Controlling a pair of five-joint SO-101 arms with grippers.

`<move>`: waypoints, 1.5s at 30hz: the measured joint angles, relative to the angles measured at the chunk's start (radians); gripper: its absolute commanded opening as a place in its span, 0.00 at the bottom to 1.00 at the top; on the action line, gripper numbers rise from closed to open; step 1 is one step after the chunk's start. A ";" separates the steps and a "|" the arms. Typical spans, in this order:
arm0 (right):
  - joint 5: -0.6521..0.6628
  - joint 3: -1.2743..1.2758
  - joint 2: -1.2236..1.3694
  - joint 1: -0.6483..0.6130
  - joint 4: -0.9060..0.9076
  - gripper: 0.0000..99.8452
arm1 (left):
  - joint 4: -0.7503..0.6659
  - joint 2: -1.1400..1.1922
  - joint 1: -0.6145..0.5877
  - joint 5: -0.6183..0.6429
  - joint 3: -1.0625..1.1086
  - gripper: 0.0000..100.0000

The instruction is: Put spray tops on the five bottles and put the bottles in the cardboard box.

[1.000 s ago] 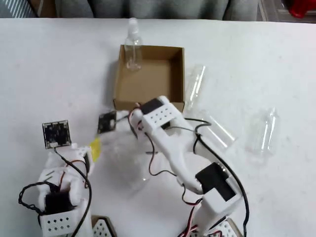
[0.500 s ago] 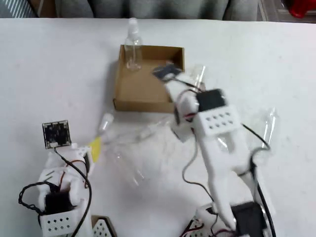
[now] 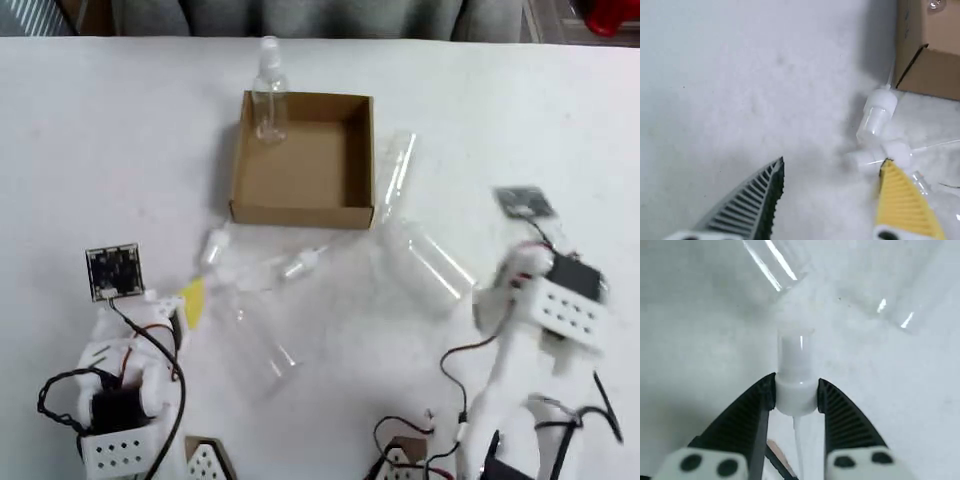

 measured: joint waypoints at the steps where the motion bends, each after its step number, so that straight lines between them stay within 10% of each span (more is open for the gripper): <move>1: -0.002 0.040 -0.006 0.006 -0.020 0.02 | 0.000 0.000 0.000 0.000 0.000 0.29; 19: -0.075 0.394 -0.025 -0.140 -0.431 0.02 | 0.170 0.002 0.031 -0.041 -0.183 0.29; 45: -0.011 0.422 -0.025 -0.140 -0.459 0.02 | 0.354 1.094 0.535 0.293 -0.700 0.37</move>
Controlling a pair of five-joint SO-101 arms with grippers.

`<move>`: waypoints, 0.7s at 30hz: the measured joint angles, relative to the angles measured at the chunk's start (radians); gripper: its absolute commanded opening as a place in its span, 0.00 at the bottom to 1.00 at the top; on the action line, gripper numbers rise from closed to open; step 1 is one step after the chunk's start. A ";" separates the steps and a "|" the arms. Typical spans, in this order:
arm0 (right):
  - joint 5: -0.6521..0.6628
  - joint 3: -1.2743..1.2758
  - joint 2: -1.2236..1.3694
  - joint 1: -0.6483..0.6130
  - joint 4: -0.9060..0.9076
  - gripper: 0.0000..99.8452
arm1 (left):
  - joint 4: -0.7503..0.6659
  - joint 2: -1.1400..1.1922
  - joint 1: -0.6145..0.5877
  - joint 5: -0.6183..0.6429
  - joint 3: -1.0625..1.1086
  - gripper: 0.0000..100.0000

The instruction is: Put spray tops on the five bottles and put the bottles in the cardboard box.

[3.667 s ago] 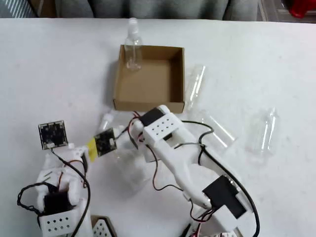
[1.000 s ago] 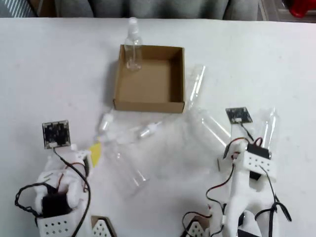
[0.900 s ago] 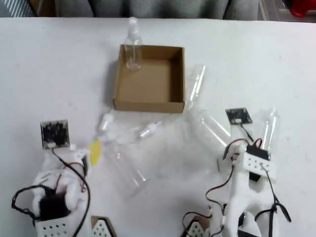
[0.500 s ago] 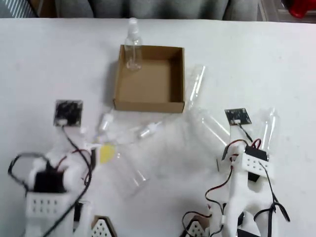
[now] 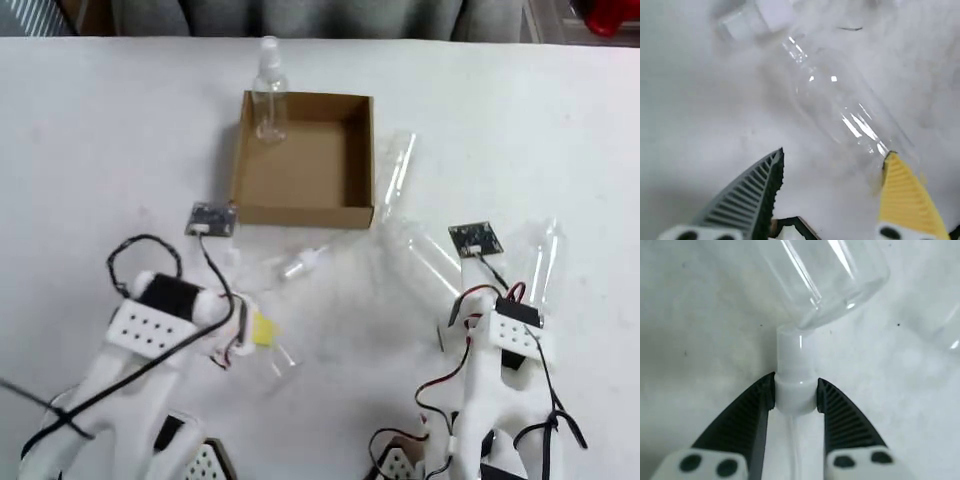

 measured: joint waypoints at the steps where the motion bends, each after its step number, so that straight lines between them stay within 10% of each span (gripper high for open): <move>1: 0.009 0.000 0.000 0.000 0.000 0.02 | -0.008 0.018 0.012 0.008 0.000 0.39; 15: 0.034 0.000 0.000 -0.002 0.000 0.02 | -0.259 0.295 0.040 0.127 -0.002 0.36; 21: 0.034 0.000 0.000 -0.002 0.000 0.02 | -0.358 0.396 0.040 0.127 -0.002 0.16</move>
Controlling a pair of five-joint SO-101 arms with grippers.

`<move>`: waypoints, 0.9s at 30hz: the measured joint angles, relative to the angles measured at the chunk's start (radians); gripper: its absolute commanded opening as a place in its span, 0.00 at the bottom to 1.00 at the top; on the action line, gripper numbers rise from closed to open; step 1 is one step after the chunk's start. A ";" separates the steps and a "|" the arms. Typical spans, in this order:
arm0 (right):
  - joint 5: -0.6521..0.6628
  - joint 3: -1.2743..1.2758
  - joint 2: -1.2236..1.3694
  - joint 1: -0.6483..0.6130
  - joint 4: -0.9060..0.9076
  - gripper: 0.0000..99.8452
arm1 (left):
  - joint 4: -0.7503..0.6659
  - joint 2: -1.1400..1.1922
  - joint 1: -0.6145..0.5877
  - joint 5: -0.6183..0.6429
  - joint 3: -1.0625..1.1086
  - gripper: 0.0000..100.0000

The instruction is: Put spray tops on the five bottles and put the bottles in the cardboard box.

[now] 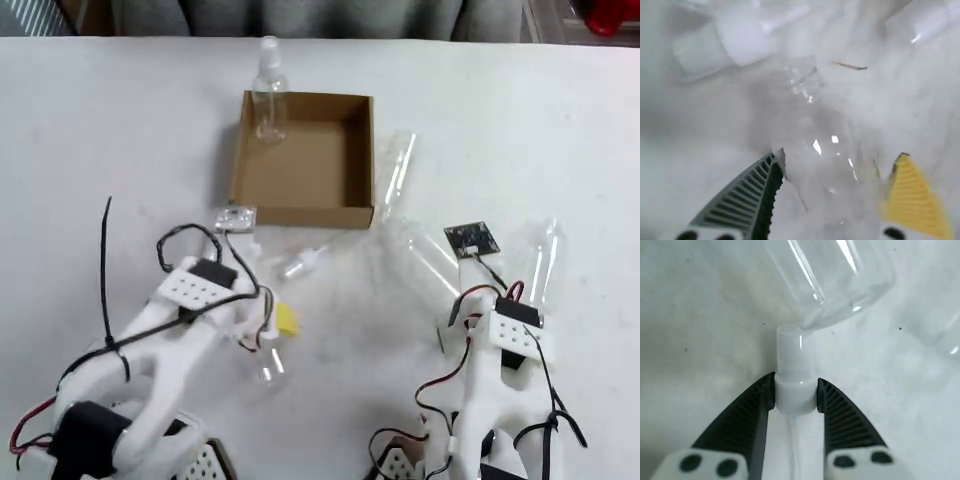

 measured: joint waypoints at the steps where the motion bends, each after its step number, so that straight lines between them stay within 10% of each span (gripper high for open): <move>1: 0.000 0.000 0.000 0.000 0.000 0.02 | -0.017 0.002 0.002 0.000 0.000 0.12; 10: 0.000 0.000 0.000 0.000 0.000 0.02 | -0.066 0.002 0.006 -0.261 0.000 0.12; 19: 0.000 0.000 0.000 0.000 0.000 0.02 | -0.066 0.002 -0.063 -0.269 0.002 0.38; 27: 0.000 0.000 0.000 0.000 -0.015 0.02 | -0.066 0.002 -0.114 -0.269 0.002 0.35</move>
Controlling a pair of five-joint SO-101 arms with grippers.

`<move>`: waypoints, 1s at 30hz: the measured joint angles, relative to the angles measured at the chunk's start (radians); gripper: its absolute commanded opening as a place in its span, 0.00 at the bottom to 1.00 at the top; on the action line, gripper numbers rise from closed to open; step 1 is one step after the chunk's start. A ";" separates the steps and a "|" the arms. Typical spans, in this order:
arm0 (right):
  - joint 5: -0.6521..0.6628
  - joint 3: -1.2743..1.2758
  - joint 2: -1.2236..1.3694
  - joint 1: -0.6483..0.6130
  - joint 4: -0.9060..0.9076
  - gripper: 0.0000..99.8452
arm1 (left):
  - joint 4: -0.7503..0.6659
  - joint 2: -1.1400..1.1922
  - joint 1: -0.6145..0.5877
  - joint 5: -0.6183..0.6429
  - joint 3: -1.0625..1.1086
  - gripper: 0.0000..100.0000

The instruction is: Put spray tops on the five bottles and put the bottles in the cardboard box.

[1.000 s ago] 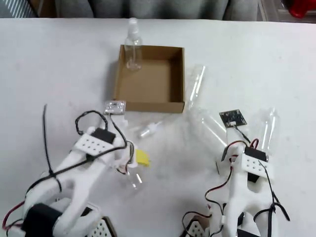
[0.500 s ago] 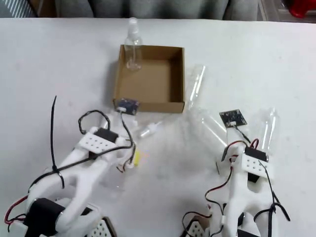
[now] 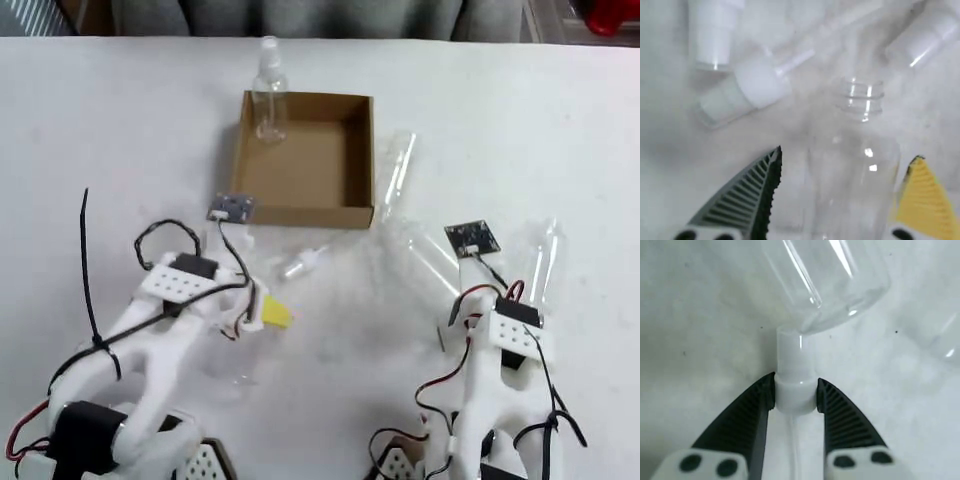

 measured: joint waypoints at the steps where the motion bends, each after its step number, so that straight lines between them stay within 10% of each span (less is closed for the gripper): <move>1: 0.000 0.000 0.000 0.000 0.000 0.02 | 0.012 0.000 0.000 0.000 -0.006 0.35; 30: 0.000 0.000 0.000 -0.025 0.000 0.02 | 0.034 0.008 0.061 0.048 -0.072 0.35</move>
